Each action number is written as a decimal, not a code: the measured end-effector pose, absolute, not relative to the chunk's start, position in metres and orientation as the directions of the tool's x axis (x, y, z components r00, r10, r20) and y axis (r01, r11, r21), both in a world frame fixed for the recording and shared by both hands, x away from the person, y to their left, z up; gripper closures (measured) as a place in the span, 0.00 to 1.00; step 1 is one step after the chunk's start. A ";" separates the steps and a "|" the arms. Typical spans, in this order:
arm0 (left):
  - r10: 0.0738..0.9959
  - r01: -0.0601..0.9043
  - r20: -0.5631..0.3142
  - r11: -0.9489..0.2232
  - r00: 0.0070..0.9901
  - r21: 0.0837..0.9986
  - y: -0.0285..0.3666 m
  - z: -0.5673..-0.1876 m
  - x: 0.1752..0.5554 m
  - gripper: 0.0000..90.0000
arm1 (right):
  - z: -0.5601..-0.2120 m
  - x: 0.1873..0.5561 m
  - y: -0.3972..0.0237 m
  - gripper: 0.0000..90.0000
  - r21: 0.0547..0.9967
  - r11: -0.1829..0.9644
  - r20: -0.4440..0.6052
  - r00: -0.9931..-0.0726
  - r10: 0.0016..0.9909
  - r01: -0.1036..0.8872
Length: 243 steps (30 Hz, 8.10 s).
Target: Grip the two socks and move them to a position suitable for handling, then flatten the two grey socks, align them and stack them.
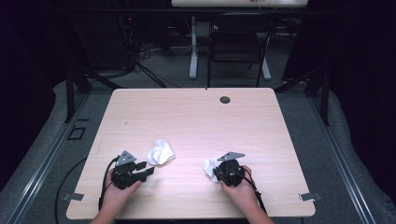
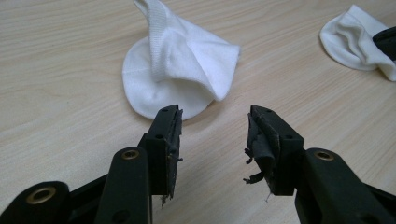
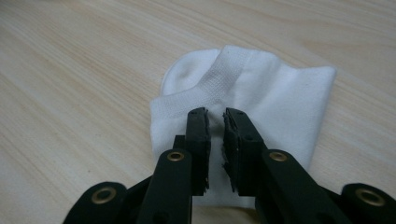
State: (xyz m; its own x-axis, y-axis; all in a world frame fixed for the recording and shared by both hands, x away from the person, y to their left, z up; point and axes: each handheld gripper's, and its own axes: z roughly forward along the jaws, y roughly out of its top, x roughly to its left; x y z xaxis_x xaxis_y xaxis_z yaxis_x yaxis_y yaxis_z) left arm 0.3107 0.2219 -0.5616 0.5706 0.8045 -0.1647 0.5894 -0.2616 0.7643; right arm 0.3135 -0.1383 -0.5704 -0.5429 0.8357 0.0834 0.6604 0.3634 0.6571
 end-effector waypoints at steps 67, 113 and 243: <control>0.817 0.613 -0.078 -0.362 0.572 0.702 0.175 -0.577 0.359 0.64 | -0.572 0.268 -0.081 0.91 0.656 0.475 0.129 -0.707 0.695 0.587; 0.789 0.601 -0.132 -0.334 0.599 0.726 0.167 -0.581 0.371 0.61 | -0.574 0.259 -0.061 0.91 0.662 0.501 0.145 -0.750 0.645 0.558; 0.676 0.621 -0.183 -0.491 0.714 0.611 0.167 -0.571 0.292 0.99 | -0.549 0.260 -0.139 0.81 0.708 0.340 0.125 -0.584 0.802 0.619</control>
State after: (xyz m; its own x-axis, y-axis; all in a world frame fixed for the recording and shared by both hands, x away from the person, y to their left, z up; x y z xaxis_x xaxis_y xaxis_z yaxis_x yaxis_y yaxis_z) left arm 0.2923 0.1666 -0.5707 0.7141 0.6757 -0.1831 0.6212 -0.4910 0.6108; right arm 0.2596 -0.1395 -0.5491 -0.5839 0.8022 0.1248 0.6188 0.3402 0.7081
